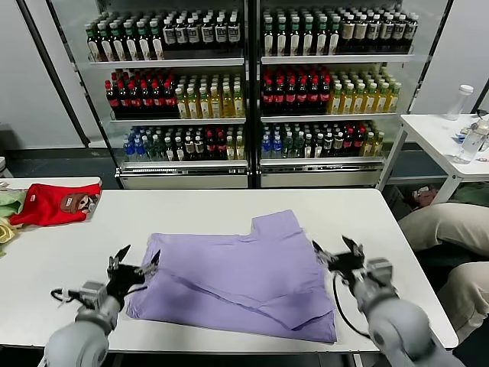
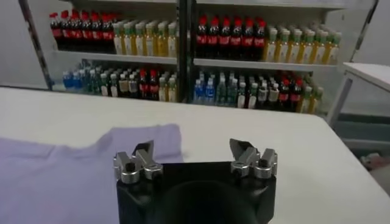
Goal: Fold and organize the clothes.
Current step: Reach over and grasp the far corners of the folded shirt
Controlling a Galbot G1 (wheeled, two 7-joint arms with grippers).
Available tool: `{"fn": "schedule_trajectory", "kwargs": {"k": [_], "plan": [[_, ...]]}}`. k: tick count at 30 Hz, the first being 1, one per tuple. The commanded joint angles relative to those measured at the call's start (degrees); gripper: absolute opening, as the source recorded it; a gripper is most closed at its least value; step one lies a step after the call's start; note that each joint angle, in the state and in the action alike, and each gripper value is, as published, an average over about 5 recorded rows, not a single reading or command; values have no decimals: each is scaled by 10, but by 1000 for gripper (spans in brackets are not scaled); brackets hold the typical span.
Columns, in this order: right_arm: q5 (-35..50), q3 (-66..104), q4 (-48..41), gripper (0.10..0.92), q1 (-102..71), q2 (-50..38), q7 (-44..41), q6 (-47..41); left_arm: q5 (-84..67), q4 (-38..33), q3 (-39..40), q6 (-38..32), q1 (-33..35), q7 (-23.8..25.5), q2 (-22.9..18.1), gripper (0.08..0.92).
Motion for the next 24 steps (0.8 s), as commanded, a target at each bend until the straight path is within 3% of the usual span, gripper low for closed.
{"fn": "schedule_trajectory", "kwargs": {"k": [1,11,24], "plan": [[-29,-98,-229,823,210,99,1,-1,1,236,19,4,-188,122,11,823],[-62,-88,-395,823,261,176,5,10,-11,308,35,16,-223,201,16,823],[-57,-85,-415,823,244,185,31,13,-2,318,39,16,-226,210,10,823]]}}
